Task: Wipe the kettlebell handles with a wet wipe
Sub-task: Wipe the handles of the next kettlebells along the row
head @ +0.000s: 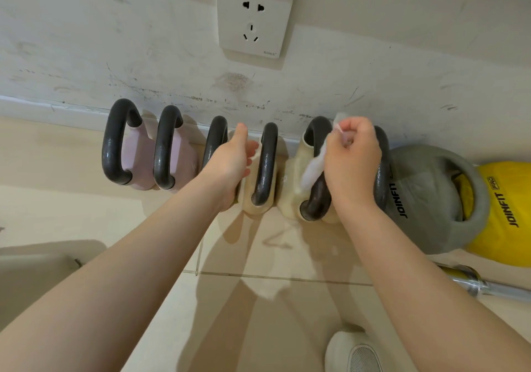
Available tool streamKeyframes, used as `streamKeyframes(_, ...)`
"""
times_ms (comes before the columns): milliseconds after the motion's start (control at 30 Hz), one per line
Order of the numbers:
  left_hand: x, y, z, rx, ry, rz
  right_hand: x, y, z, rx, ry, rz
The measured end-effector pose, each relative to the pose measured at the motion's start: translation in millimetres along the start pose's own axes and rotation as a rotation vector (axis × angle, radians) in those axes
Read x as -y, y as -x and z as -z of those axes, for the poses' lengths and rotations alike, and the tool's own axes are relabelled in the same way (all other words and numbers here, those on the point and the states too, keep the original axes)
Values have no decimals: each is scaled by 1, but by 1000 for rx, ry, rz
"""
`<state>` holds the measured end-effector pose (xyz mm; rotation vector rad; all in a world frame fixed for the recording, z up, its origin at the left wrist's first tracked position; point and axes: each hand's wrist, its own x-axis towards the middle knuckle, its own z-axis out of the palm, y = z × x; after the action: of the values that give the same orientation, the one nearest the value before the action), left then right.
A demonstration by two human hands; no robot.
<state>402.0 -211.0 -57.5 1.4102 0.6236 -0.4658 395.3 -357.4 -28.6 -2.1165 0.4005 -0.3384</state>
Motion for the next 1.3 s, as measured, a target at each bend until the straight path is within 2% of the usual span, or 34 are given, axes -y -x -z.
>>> streamKeyframes(100,2,-5,0,65,58,56,-6,8,-24,211,188,159)
streamKeyframes(200,5,-11,5,82,95,63,-15,26,-60,450,260,126)
streamKeyframes(233,5,-14,7,89,101,70,-16,29,-64,453,218,85)
streamKeyframes(300,4,-17,9,93,87,83,-19,27,-64,333,15,-51)
streamKeyframes(367,3,-20,8,89,32,86,-23,22,-61,231,-177,-263)
streamKeyframes(400,2,-22,6,88,-10,80,-23,22,-62,248,-226,-370)
streamKeyframes(467,3,-24,4,86,-129,38,-25,32,-70,413,-205,-552)
streamKeyframes(500,3,-26,4,79,-175,6,-25,39,-76,497,-183,-622)
streamKeyframes(567,2,-29,5,70,-218,-32,-22,45,-82,554,-180,-682)
streamKeyframes(667,-2,-34,4,72,-267,-43,-16,24,-85,512,-474,-793)
streamKeyframes(733,-4,-39,1,56,-316,-44,-15,15,-86,513,-538,-773)
streamKeyframes(867,-2,-44,0,51,-291,-17,-25,48,-77,536,-475,-392)
streamKeyframes(933,-1,-44,1,63,-310,-28,-33,51,-75,524,-516,-298)
streamKeyframes(1033,0,-46,-1,66,-326,-48,-31,28,-80,388,-466,-295)
streamKeyframes(1133,0,-47,-2,75,-269,-29,-36,30,-87,143,-381,-292)
streamKeyframes(1200,1,-48,-1,90,-212,-18,-43,37,-91,55,-389,-366)
streamKeyframes(1300,2,-46,1,92,-203,-24,-43,37,-93,51,-559,-567)
